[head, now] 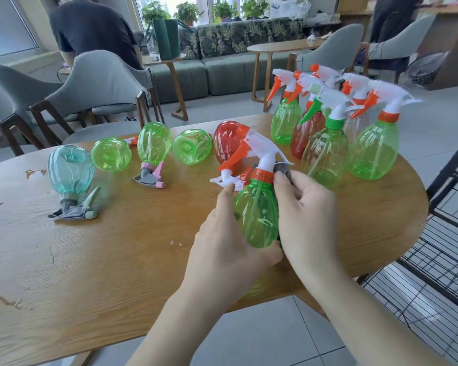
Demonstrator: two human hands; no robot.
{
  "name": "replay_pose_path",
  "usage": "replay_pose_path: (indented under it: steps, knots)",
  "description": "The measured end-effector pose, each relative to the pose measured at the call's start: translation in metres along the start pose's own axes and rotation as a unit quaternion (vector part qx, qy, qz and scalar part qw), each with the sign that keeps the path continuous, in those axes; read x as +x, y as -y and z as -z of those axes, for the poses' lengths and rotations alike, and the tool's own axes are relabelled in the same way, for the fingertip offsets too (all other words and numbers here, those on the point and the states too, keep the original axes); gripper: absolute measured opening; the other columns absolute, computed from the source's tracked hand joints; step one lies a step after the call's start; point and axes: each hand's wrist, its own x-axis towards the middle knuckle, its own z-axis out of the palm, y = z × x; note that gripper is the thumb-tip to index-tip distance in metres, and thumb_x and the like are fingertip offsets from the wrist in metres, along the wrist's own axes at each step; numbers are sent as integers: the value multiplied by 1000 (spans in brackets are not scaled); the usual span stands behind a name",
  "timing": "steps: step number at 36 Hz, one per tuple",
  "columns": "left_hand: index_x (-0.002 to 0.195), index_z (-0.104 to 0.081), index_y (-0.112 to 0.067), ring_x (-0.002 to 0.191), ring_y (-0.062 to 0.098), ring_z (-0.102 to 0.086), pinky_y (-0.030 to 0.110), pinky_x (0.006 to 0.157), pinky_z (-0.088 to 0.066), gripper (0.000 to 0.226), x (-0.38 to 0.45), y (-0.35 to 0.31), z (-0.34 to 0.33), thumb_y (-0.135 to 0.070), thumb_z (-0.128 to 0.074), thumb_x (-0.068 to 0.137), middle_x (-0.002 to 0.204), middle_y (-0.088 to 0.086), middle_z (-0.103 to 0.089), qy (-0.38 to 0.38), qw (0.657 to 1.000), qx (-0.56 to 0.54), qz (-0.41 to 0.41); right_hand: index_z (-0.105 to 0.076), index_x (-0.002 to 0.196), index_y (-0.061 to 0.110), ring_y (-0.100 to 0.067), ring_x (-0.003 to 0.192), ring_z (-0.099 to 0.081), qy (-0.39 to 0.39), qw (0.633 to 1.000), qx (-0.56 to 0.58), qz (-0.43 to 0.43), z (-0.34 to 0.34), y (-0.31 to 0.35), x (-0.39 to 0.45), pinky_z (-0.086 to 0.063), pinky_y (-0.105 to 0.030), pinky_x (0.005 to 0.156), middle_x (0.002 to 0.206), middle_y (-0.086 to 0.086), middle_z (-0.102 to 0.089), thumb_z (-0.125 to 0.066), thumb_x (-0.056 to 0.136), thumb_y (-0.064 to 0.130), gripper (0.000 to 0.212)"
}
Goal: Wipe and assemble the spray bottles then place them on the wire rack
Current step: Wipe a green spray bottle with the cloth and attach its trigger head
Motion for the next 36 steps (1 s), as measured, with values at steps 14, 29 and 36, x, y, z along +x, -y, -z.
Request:
replay_pose_path:
  steps: [14,29,36]
  knots:
    - [158,-11,-39,128,22,-53,31,84,-34,98,1,4,-2,-46,-75,83,145,-10,-48,-42,994,100,9,-77,114,7,-21,43,-48,-106,934,-237,245,-10,6,-13,-29,-22,50,57,-4,-65,-59,98,20,28]
    - [151,-18,-33,108,27,-59,34,71,-37,83,5,1,5,-44,-70,86,124,-5,-51,-52,979,198,2,-80,109,11,-15,81,-73,-155,903,-251,313,-13,-1,-13,-49,-24,66,91,0,-79,-66,96,18,20]
    - [149,-22,-33,105,27,-57,34,69,-34,66,3,-1,-1,-37,-58,93,111,-6,-47,-57,975,211,-30,-82,101,15,-14,81,-70,-149,900,-255,321,-17,7,-12,-43,-22,57,81,4,-74,-77,86,16,16]
